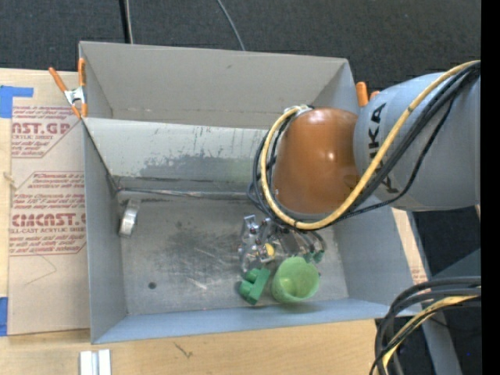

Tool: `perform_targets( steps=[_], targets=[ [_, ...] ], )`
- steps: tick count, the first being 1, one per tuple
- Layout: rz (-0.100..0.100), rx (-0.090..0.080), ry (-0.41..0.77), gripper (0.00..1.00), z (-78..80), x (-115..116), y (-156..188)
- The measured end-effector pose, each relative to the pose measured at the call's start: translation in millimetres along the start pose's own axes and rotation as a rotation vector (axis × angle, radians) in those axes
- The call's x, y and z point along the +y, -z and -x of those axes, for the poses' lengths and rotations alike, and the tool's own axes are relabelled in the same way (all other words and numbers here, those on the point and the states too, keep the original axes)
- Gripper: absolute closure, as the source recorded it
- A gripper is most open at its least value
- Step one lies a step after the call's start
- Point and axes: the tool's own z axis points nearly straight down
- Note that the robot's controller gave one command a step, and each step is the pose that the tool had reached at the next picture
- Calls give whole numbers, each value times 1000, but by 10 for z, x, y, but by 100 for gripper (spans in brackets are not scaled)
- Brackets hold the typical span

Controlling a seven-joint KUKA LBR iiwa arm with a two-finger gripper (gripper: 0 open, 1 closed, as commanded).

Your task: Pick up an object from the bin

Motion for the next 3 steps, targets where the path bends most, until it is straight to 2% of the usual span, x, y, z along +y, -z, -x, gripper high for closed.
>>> perform_targets(
  steps=[1, 2, 3],
  targets=[
    [1, 5, -8, 100, -8, 94, -489],
    [0, 0, -12, 100, 99, 111, -926],
    [-2, -8, 16, 100, 170, -18, -227]
  ],
)
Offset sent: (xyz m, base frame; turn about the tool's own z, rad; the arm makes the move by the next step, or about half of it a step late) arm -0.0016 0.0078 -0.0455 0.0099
